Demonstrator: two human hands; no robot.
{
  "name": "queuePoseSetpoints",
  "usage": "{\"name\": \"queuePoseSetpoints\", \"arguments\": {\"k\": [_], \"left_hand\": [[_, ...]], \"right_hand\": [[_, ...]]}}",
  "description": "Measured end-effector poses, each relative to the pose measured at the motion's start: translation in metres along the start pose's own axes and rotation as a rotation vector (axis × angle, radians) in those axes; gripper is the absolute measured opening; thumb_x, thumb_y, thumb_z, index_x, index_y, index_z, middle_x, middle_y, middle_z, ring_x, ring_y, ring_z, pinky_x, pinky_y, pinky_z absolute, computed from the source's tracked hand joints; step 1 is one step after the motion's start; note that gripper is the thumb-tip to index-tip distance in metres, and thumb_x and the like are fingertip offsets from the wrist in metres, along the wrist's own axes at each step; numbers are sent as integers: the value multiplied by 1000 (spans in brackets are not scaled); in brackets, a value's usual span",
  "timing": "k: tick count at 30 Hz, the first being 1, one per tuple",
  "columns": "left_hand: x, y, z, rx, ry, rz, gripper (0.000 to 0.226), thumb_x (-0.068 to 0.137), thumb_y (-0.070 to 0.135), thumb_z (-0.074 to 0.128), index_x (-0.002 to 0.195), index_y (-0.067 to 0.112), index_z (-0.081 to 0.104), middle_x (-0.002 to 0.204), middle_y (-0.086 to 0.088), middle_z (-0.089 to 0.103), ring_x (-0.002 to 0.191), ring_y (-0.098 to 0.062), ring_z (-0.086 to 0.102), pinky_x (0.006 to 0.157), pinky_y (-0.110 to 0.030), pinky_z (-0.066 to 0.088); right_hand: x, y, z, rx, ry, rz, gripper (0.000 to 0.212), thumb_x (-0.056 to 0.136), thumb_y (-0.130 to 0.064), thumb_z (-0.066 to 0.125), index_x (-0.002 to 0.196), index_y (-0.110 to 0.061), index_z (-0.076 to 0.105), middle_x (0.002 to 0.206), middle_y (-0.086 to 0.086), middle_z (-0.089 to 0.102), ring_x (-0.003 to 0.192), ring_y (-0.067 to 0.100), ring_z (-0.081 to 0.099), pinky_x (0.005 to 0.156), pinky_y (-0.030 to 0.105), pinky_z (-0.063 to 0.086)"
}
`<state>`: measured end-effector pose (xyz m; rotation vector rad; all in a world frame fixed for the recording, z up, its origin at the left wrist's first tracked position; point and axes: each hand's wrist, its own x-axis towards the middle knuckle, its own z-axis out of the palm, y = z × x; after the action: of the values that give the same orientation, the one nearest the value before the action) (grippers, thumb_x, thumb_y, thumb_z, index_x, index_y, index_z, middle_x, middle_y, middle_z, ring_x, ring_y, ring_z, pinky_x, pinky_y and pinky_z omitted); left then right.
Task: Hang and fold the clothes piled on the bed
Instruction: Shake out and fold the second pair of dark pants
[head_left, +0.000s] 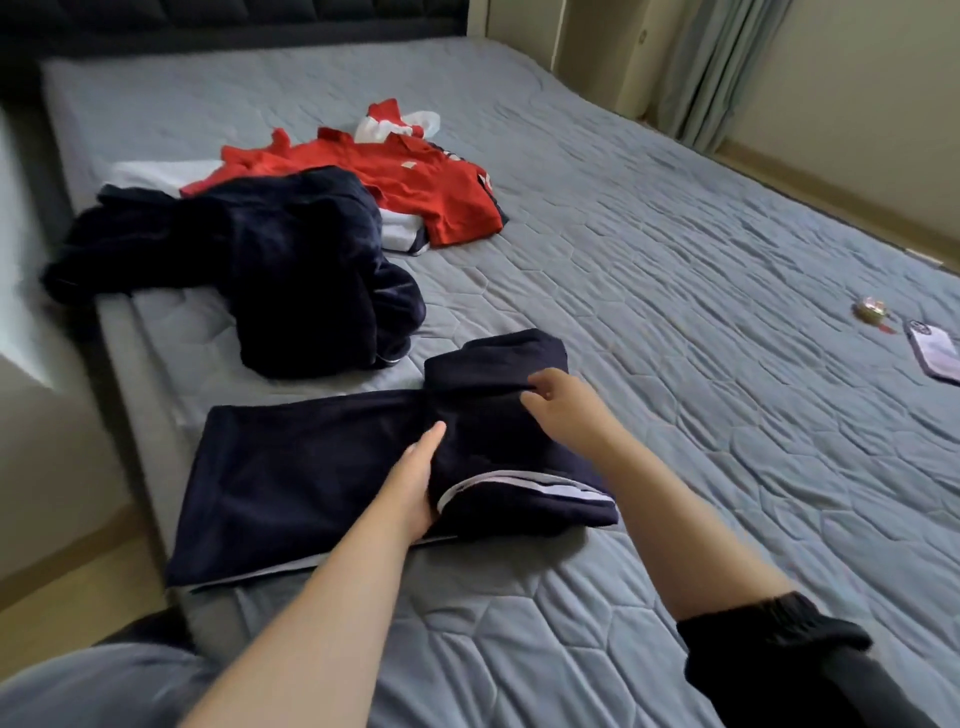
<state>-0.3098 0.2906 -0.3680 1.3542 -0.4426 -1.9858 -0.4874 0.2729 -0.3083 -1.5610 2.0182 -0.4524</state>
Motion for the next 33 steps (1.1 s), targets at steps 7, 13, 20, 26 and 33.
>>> {"name": "queuePoseSetpoints", "arguments": {"k": [7,13,20,26,33], "left_hand": [[4,-12,2,351,116,63,51,80,-11,60,120,18,50,106,-16,65,92,-31,65,79,-39,55],[10,-13,-18,493,67,-76,35,77,-2,67,111,5,58,91,-12,67,80,-26,64,62,-30,50],[29,11,-23,633,366,399,65,79,36,69,137,25,43,96,9,58,81,-6,55,69,-22,38],[55,34,-24,535,311,391,65,78,30,72,137,25,43,90,12,61,80,1,57,63,-16,38],[68,26,-30,436,106,317,81,69,11,83,137,28,42,111,4,67,102,-8,63,89,-26,49]], "right_hand": [[-15,54,59,-356,-117,-161,77,90,-49,52,152,-28,13,161,0,6,147,15,3,117,44,1],[-11,60,64,-157,131,-286,51,92,-33,57,139,-16,45,141,5,46,131,25,39,108,38,31],[49,43,30,214,286,-75,33,94,-13,54,126,-13,56,118,5,49,113,24,48,92,20,31],[78,27,25,80,90,-198,32,93,-21,60,125,-18,61,137,3,48,132,21,34,107,21,21],[100,-27,51,-96,-103,-336,27,89,-40,62,107,-21,69,118,0,61,118,17,45,106,34,32]]}}
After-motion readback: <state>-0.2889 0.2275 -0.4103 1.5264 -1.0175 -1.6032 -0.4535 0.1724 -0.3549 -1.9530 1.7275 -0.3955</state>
